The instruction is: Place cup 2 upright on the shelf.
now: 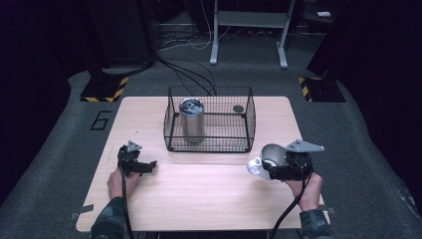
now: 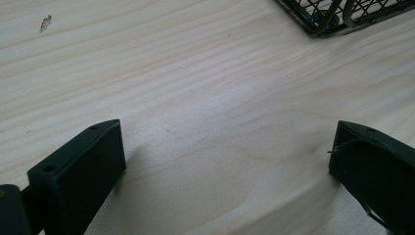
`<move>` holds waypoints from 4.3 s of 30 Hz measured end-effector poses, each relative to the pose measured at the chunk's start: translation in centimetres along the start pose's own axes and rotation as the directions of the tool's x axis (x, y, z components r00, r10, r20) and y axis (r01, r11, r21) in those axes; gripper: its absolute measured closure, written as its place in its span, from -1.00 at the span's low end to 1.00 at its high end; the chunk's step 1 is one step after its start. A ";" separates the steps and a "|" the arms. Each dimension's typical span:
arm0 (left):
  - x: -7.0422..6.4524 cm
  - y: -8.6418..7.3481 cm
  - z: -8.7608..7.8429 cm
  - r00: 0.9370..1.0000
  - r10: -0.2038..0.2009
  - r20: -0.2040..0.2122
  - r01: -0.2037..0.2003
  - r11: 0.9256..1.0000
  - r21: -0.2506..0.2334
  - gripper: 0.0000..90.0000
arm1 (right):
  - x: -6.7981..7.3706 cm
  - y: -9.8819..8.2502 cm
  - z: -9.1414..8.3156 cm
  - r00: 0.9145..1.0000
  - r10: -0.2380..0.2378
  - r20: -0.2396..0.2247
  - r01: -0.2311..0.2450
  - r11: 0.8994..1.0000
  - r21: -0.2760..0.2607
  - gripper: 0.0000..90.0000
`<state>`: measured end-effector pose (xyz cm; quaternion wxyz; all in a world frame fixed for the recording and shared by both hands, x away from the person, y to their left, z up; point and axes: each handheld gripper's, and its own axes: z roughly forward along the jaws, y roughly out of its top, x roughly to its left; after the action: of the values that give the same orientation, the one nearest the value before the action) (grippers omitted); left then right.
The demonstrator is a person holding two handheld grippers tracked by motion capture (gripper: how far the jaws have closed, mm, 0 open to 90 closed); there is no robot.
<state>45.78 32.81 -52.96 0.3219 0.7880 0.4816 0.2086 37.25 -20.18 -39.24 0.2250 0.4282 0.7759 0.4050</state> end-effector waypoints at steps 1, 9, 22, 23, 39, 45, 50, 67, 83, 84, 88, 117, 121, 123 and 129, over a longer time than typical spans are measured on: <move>0.0 0.0 0.0 1.000 0.002 -0.002 -0.002 1.000 -0.001 -1.00 | 0.1 0.1 0.1 1.000 0.000 -0.003 0.000 1.000 0.003 -0.87; 0.0 0.0 0.0 1.000 -0.005 0.000 0.005 1.000 0.001 -1.00 | 0.5 1.1 0.7 1.000 -0.015 -0.021 0.015 1.000 0.003 -0.87; 0.0 0.0 0.0 1.000 -0.006 0.002 0.006 1.000 0.005 -1.00 | 1.5 3.2 1.5 0.998 -0.041 -0.045 0.041 0.999 -0.006 -0.87; 0.0 0.0 0.0 1.000 -0.007 0.003 0.007 1.000 0.006 -1.00 | 1.5 3.3 1.6 0.998 -0.047 -0.045 0.047 0.999 -0.012 -0.87; 0.0 0.1 0.0 1.000 -0.007 0.004 0.007 1.000 0.009 -1.00 | 2.1 6.3 2.3 0.994 -0.089 -0.061 0.088 0.996 -0.018 -0.87; 0.0 0.1 0.0 1.000 -0.007 0.004 0.007 1.000 0.008 -1.00 | 2.5 7.4 2.8 0.993 -0.100 -0.067 0.098 0.995 -0.021 -0.87; 0.0 0.1 0.0 1.000 -0.007 0.004 0.006 1.000 0.009 -1.00 | 2.8 8.1 3.2 0.991 -0.108 -0.075 0.107 0.994 -0.020 -0.87; 0.1 0.1 0.0 1.000 -0.002 0.002 0.002 1.000 0.005 -1.00 | 2.5 11.1 4.8 0.990 -0.121 -0.078 0.119 0.993 -0.024 -0.87; 0.1 0.1 0.1 1.000 0.002 0.004 -0.002 1.000 0.005 -1.00 | 2.0 13.4 6.9 0.990 -0.119 -0.073 0.119 0.993 -0.011 -0.87; 0.1 0.1 0.1 1.000 0.002 0.004 -0.002 1.000 0.005 -1.00 | 2.1 13.5 7.1 0.991 -0.115 -0.072 0.115 0.993 -0.011 -0.87; 0.1 0.1 0.1 1.000 0.000 0.005 0.000 1.000 0.005 -1.00 | 2.1 13.7 7.6 0.990 -0.127 -0.069 0.127 0.992 -0.004 -0.87; 0.1 0.1 0.1 1.000 0.004 0.005 -0.004 1.000 0.004 -1.00 | 1.6 15.0 13.2 0.993 -0.115 -0.003 0.115 0.992 0.051 -0.87; 0.1 0.1 0.1 1.000 0.008 0.002 -0.008 1.000 0.004 -1.00 | 1.4 14.9 14.0 0.994 -0.105 -0.003 0.105 0.993 0.054 -0.87; 0.1 0.1 0.1 1.000 0.006 0.004 -0.006 1.000 0.003 -1.00 | 1.4 14.8 14.4 0.996 -0.091 -0.005 0.091 0.994 0.054 -0.87; 0.1 0.1 0.1 1.000 0.005 0.004 -0.005 1.000 0.003 -1.00 | 1.6 14.6 15.4 0.997 -0.074 -0.003 0.074 0.995 0.067 -0.87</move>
<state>45.99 32.85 -52.94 0.3213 0.7900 0.4793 0.2072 54.14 -7.64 -36.02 0.2251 0.4066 0.8044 0.3702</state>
